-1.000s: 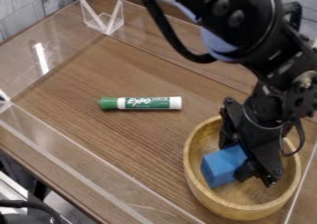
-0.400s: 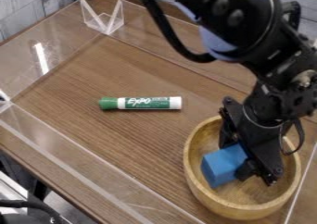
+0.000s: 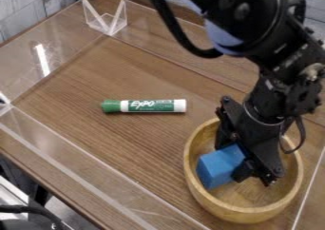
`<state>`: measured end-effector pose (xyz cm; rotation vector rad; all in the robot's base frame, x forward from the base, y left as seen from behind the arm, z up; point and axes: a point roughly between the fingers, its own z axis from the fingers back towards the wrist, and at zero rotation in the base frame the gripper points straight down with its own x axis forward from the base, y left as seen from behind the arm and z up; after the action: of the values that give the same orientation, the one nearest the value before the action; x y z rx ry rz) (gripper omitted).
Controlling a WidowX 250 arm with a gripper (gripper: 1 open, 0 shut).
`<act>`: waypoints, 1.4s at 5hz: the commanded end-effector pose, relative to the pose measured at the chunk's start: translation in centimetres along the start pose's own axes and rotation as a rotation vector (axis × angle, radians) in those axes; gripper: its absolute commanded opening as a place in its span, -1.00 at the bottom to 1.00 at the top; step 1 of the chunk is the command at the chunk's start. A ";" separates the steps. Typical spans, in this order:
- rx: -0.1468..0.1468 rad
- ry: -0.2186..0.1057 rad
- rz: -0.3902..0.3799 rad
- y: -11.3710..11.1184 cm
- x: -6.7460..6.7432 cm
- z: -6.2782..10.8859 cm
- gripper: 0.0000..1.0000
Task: Remove the blue block from inside the brown bowl and put it on the table
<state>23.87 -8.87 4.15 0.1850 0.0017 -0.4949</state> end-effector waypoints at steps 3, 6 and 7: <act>0.007 -0.052 0.050 1.8 0.8 4.6 -1.00; 0.045 -0.079 0.172 6.5 0.1 9.3 -1.00; 0.059 -0.080 0.248 10.8 -0.2 9.4 -1.00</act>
<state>27.62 -1.05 13.67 0.2149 -0.0519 -0.2522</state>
